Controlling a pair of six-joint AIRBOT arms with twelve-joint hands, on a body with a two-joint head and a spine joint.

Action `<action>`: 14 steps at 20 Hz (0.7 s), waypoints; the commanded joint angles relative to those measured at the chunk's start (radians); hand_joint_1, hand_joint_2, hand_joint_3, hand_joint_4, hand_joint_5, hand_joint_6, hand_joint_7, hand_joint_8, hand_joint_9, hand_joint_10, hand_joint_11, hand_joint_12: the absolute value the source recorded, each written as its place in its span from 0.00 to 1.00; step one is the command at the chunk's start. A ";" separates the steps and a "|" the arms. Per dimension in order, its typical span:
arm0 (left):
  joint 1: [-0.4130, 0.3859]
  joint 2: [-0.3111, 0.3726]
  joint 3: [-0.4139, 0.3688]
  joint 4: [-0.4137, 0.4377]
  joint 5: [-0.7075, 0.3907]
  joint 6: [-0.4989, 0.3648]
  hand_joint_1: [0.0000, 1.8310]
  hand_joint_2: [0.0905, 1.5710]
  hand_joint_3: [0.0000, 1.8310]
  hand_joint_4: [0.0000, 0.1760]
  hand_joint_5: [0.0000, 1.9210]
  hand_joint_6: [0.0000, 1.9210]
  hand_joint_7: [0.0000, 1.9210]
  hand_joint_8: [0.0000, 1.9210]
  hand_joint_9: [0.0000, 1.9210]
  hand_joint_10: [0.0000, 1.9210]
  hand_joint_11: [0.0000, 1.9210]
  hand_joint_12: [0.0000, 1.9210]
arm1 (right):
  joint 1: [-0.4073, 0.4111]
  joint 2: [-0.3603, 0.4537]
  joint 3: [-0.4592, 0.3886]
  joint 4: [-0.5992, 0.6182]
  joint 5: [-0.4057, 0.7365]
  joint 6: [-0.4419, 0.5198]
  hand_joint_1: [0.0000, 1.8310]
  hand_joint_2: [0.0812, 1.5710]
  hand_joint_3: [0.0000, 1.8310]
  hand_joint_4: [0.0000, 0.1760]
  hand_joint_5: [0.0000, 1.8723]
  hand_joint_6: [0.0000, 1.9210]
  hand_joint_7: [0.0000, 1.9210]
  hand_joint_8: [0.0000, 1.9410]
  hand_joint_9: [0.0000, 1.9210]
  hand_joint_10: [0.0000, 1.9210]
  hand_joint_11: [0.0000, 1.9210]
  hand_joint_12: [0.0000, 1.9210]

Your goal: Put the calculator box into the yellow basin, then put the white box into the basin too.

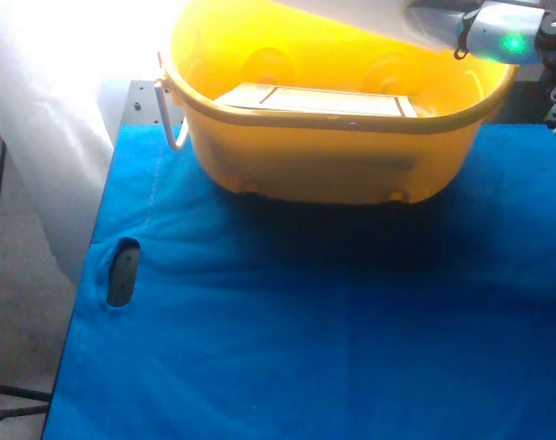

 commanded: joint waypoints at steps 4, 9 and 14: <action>-0.017 0.009 -0.006 0.008 -0.133 -0.003 0.42 0.79 0.00 0.00 0.26 0.01 0.19 0.00 0.11 0.07 0.00 0.54 | 0.024 -0.002 0.005 -0.034 -0.116 0.010 0.63 0.67 0.00 0.00 0.29 0.27 0.28 0.21 0.21 0.34 0.06 0.76; -0.017 0.018 -0.019 0.017 -0.141 -0.003 0.42 0.80 0.00 0.00 0.27 0.02 0.19 0.00 0.10 0.08 0.00 0.44 | 0.025 -0.002 0.005 -0.034 -0.117 0.010 0.49 0.55 0.00 0.63 0.03 0.00 0.00 0.00 0.00 0.00 0.00 0.00; -0.005 0.049 -0.051 0.024 -0.158 -0.003 0.42 0.80 0.00 0.00 0.27 0.02 0.20 0.00 0.10 0.09 0.00 0.47 | 0.028 -0.001 0.001 -0.034 -0.128 0.010 0.47 0.52 0.00 0.75 0.00 0.00 0.00 0.00 0.00 0.00 0.00 0.00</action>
